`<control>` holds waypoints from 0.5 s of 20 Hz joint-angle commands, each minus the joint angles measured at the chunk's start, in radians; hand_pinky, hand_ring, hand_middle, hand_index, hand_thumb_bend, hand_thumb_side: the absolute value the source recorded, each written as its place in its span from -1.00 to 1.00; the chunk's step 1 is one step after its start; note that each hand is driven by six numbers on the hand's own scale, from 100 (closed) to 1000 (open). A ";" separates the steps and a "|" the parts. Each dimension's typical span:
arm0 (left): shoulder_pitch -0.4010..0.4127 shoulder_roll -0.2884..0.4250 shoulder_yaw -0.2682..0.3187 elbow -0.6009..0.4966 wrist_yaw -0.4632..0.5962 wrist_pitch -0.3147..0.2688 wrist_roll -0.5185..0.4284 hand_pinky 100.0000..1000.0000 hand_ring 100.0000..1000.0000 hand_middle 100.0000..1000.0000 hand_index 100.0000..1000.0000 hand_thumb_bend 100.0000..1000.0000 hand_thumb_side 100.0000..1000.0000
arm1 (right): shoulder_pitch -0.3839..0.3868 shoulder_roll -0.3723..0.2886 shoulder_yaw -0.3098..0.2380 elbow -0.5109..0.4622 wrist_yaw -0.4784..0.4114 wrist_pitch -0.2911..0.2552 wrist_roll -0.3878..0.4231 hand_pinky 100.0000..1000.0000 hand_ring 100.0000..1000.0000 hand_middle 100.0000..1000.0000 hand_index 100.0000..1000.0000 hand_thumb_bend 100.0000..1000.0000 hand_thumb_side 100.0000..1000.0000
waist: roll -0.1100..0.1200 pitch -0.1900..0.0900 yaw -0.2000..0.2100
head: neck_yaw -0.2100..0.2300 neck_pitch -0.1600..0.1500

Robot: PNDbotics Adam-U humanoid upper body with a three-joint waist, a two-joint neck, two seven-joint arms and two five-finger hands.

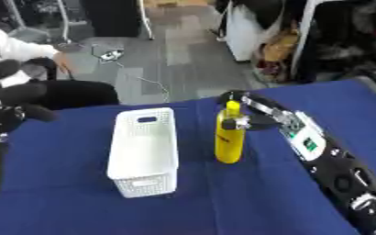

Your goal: Pick up objects on the table and place them in the box.

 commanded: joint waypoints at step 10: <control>-0.021 0.009 0.004 -0.014 0.002 -0.002 -0.010 0.25 0.54 0.79 0.71 -0.62 0.44 | -0.031 0.006 -0.042 0.056 -0.112 0.033 0.047 1.00 0.65 0.81 0.70 1.00 0.64 | 0.002 -0.008 0.000 | -0.024 -0.029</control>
